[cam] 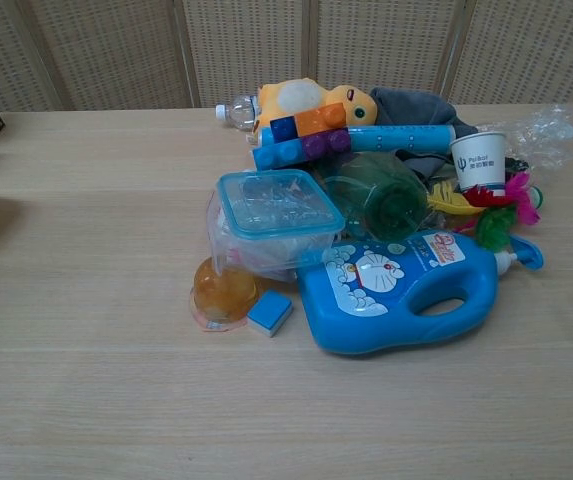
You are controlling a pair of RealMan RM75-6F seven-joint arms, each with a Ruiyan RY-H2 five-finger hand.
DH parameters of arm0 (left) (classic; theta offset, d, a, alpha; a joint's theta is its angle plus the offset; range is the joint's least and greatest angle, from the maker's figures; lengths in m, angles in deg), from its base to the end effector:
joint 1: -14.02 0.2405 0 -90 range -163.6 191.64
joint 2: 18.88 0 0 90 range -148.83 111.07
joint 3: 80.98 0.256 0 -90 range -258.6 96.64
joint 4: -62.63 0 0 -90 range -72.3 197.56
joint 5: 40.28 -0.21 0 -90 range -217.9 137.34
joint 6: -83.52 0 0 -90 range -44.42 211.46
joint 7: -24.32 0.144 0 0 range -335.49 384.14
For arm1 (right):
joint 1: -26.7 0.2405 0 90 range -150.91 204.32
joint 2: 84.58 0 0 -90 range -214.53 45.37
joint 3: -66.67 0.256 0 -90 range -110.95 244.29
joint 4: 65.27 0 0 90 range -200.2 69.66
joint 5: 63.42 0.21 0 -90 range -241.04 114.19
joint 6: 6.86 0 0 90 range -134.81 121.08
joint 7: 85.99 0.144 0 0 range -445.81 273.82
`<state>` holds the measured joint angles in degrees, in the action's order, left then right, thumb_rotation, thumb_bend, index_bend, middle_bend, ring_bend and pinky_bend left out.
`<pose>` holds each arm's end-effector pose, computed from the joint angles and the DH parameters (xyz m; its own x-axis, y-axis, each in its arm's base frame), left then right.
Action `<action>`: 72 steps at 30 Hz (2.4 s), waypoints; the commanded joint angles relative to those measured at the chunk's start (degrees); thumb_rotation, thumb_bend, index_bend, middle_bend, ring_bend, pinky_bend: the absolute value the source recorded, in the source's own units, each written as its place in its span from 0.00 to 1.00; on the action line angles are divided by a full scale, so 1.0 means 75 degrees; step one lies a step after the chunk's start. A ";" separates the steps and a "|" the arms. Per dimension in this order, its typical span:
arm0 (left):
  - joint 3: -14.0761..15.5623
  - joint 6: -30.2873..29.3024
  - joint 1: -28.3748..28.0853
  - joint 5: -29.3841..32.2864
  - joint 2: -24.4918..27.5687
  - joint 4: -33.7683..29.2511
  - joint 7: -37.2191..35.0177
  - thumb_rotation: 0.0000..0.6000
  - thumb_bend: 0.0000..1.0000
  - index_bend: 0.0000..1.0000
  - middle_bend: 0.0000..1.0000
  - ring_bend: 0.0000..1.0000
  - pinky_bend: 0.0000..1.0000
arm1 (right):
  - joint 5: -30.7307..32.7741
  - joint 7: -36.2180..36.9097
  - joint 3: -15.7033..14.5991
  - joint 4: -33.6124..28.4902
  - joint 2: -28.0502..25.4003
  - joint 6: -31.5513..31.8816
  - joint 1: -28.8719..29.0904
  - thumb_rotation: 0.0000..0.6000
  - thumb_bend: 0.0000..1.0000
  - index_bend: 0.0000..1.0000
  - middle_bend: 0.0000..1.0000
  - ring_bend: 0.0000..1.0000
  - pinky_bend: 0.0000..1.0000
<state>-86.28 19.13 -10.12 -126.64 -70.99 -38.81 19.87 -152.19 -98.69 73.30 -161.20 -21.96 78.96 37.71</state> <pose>-0.2315 0.2723 0.1680 0.4404 0.1794 0.8797 0.8734 -0.3127 -0.3734 -0.2649 -0.2227 0.1702 0.5422 0.1452 0.8276 -0.8168 -0.1401 0.5597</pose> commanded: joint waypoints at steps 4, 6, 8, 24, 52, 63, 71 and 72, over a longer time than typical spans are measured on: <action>-0.0021 0.0946 -0.0833 -0.0434 -0.0355 0.0104 0.0426 1.00 0.11 0.00 0.00 0.00 0.00 | 0.0000 0.0029 -0.0018 0.0005 -0.0021 0.0063 -0.0062 0.97 0.41 0.00 0.00 0.00 0.00; -0.0048 0.1225 -0.1084 -0.0475 -0.0533 0.0129 0.0587 1.00 0.11 0.00 0.00 0.00 0.00 | -0.0001 0.0044 -0.0026 0.0001 -0.0036 0.0103 -0.0096 0.97 0.41 0.00 0.00 0.00 0.00; -0.0073 0.1546 -0.1367 -0.0486 -0.0790 0.0193 0.0795 1.00 0.11 0.00 0.00 0.00 0.00 | -0.0012 0.0061 -0.0039 -0.0005 -0.0061 0.0154 -0.0140 0.97 0.41 0.00 0.00 0.00 0.00; 0.0017 0.1672 -0.2282 -0.0667 -0.3699 0.2088 0.1989 1.00 0.11 0.00 0.00 0.00 0.00 | -0.0020 0.0170 -0.0076 -0.0076 -0.0311 0.0433 -0.0416 0.98 0.41 0.00 0.00 0.00 0.00; 0.0338 0.0231 -0.1942 -0.0674 -0.6367 0.4198 0.1625 1.00 0.10 0.00 0.00 0.00 0.00 | -0.0043 0.0338 -0.0084 -0.0073 -0.0374 0.0449 -0.0536 0.98 0.41 0.00 0.00 0.00 0.00; 0.0210 -0.0178 -0.1874 -0.0575 -0.7229 0.4907 0.1491 1.00 0.10 0.04 0.08 0.00 0.00 | -0.0034 0.0414 -0.0088 -0.0070 -0.0409 0.0427 -0.0565 0.98 0.41 0.00 0.00 0.00 0.00; 0.0107 -0.0359 -0.1914 -0.0519 -0.7949 0.5748 0.1183 1.00 0.14 0.11 0.14 0.00 0.00 | -0.0020 0.0464 -0.0092 -0.0116 -0.0454 0.0398 -0.0582 0.97 0.40 0.00 0.00 0.00 0.00; 0.0094 -0.0376 -0.1921 -0.0513 -0.8020 0.5836 0.1123 1.00 0.15 0.13 0.16 0.01 0.00 | -0.0018 0.0466 -0.0093 -0.0117 -0.0458 0.0396 -0.0584 0.98 0.40 0.00 0.00 0.00 0.00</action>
<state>-85.29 16.71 -24.43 -130.66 -130.17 3.94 29.15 -152.32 -95.19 72.60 -162.07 -25.40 81.92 33.32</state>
